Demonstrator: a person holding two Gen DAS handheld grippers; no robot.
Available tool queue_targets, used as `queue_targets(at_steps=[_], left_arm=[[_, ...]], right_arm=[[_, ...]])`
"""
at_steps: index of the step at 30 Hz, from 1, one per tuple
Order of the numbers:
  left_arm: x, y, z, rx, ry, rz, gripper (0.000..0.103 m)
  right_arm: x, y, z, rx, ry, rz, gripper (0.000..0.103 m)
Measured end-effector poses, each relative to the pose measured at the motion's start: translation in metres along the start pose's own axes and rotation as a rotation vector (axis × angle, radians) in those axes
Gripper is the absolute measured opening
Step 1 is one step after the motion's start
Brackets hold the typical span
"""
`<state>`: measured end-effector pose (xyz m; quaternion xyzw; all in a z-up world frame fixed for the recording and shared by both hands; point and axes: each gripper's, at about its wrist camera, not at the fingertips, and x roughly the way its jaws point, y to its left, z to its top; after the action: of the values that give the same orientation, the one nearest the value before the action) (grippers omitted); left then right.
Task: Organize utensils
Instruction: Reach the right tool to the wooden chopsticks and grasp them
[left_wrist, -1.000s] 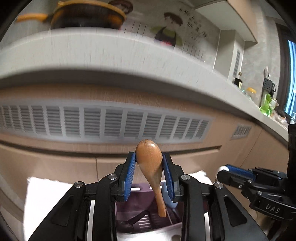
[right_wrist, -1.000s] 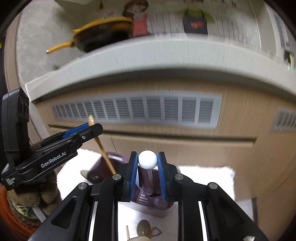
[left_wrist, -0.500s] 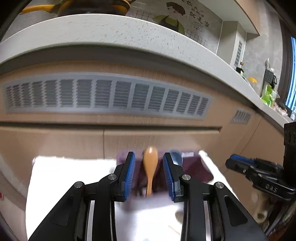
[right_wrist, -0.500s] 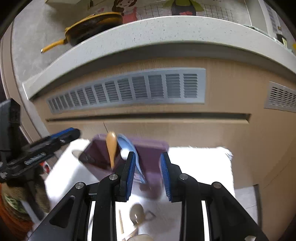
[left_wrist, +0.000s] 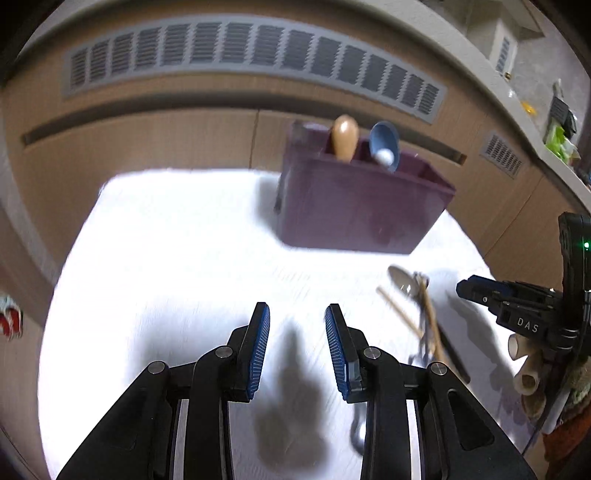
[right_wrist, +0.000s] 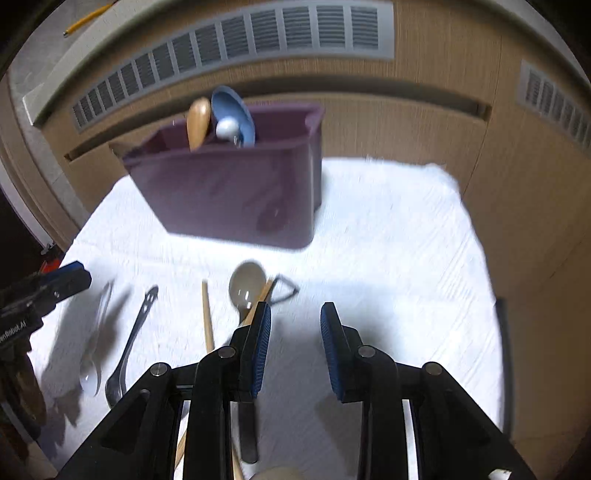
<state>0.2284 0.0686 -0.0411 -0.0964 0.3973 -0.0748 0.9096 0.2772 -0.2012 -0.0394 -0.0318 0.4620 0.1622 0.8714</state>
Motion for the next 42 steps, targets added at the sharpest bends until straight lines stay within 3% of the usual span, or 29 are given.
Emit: queue_targets(at_steps=[5, 11, 15, 18, 26, 32, 42], left_arm=[[0.001, 0.014, -0.016, -0.047, 0.045, 0.015, 0.033], [-0.007, 0.021, -0.027, -0.063, 0.056, 0.023, 0.033], [-0.009, 0.02, -0.033, -0.049, 0.072, 0.02, 0.033], [-0.01, 0.017, -0.035, -0.041, 0.079, 0.012, 0.033], [-0.006, -0.01, -0.033, 0.008, 0.109, -0.065, 0.033], [0.012, -0.036, -0.031, 0.038, 0.184, -0.106, 0.033], [0.035, -0.06, -0.026, 0.104, 0.222, -0.019, 0.032]], right_arm=[[0.015, 0.013, -0.011, 0.006, 0.047, 0.07, 0.027], [0.033, 0.03, -0.01, 0.03, 0.09, 0.088, 0.027], [0.034, 0.039, -0.012, -0.021, 0.068, 0.025, 0.019], [0.029, 0.037, -0.009, -0.023, 0.052, 0.039, 0.007], [-0.007, 0.026, -0.013, -0.033, -0.006, 0.078, 0.006], [-0.014, 0.018, -0.02, -0.032, -0.014, 0.063, 0.006], [-0.018, 0.004, -0.033, 0.012, -0.021, 0.084, 0.006]])
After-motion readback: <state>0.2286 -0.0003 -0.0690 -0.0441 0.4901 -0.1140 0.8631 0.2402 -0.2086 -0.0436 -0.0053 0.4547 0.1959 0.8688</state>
